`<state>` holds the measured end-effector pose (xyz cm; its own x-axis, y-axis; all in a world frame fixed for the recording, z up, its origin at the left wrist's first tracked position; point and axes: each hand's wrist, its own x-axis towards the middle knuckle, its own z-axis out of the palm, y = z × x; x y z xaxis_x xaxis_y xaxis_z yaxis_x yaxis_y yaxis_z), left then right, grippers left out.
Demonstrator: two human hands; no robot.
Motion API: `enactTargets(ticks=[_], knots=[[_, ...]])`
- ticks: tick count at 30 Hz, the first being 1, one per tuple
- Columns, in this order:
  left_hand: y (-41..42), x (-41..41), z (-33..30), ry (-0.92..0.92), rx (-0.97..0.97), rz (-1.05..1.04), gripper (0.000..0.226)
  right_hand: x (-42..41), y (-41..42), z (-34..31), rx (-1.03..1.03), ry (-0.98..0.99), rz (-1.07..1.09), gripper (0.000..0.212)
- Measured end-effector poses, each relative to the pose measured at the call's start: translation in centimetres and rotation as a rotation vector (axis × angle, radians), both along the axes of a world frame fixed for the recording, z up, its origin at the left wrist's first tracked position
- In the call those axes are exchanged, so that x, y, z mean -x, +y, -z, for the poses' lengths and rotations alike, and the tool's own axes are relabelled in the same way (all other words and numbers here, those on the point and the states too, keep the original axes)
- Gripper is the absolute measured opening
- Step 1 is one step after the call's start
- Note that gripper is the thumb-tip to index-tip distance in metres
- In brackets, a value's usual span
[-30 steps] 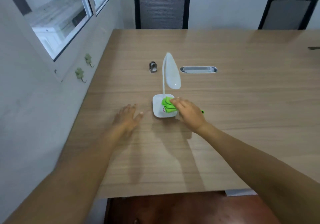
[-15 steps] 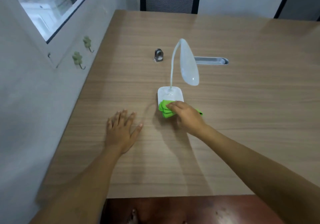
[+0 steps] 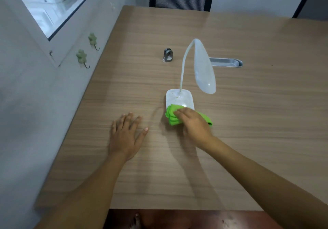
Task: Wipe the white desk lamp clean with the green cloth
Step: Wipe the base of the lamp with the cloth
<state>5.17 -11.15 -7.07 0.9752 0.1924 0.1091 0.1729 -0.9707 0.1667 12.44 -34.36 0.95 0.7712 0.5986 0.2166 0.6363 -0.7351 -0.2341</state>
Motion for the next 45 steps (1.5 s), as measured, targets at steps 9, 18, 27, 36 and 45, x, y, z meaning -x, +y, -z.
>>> enactTargets(ticks=[9,18,27,36,45], knots=[[0.0,0.0,0.0,-0.029,0.013,-0.006,0.062,-3.7,2.7,-0.1,0.075,0.028,0.177,0.040],[-0.2,0.1,-0.1,0.002,0.020,-0.021,0.064,-0.2,4.7,-0.1,0.107,-0.139,0.038,0.050],[-0.1,0.1,0.1,-0.042,0.018,-0.020,0.061,-2.0,7.5,1.3,0.311,-0.019,0.166,0.045],[-0.1,0.1,0.3,-0.030,0.010,-0.015,0.062,-4.1,9.2,-0.8,0.249,-0.005,0.290,0.033],[0.0,0.1,0.3,-0.011,0.000,0.001,0.062,-1.9,10.9,-2.5,0.253,0.071,0.243,0.046]])
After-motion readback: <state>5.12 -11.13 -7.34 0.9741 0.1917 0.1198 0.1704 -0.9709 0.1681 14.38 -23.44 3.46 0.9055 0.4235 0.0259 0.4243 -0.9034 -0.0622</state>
